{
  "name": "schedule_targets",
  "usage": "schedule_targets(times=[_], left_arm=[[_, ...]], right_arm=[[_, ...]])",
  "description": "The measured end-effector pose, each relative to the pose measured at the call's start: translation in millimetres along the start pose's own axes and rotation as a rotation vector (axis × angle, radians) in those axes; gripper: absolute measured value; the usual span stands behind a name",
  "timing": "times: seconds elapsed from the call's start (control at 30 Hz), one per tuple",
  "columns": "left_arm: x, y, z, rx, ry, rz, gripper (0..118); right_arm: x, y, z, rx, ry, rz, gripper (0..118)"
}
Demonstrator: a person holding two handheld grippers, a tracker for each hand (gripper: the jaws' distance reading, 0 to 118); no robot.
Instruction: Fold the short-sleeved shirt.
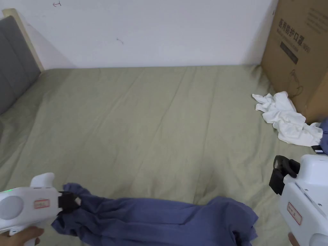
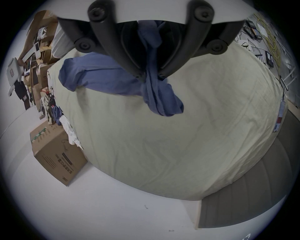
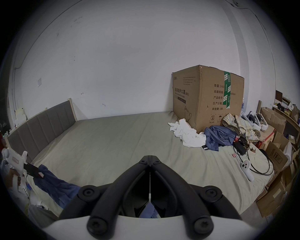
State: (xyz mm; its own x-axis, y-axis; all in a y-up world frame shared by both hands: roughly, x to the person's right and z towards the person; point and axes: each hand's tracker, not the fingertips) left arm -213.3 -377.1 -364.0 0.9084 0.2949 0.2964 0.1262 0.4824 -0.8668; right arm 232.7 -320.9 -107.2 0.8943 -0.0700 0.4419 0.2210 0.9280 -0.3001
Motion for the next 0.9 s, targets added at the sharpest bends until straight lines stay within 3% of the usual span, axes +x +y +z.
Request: schedule_targets(times=[0.4, 0.57, 0.6, 0.67, 0.9], left_arm=[[132.1, -27.6, -94.6, -0.182, -0.107, -0.133, 14], [159.5, -49.7, -136.7, -0.251, -0.024, -0.152, 17], [162.3, -53.3, -140.6, -0.255, -0.016, -0.149, 29], [162.6, -55.7, -141.8, -0.270, -0.065, -0.120, 81], [159.9, -44.4, -100.8, -0.151, -0.178, -0.094, 96]], right_arm=[[17.1, 0.2, 11.6, 0.008, 0.003, -0.003, 2], [22.4, -1.4, 14.0, 0.003, -0.004, -0.007, 2], [23.4, -1.5, 14.5, 0.002, -0.006, -0.006, 2], [25.3, -1.6, 15.3, 0.000, -0.011, -0.004, 2], [28.6, -0.4, 13.9, -0.001, -0.020, -0.016, 2]])
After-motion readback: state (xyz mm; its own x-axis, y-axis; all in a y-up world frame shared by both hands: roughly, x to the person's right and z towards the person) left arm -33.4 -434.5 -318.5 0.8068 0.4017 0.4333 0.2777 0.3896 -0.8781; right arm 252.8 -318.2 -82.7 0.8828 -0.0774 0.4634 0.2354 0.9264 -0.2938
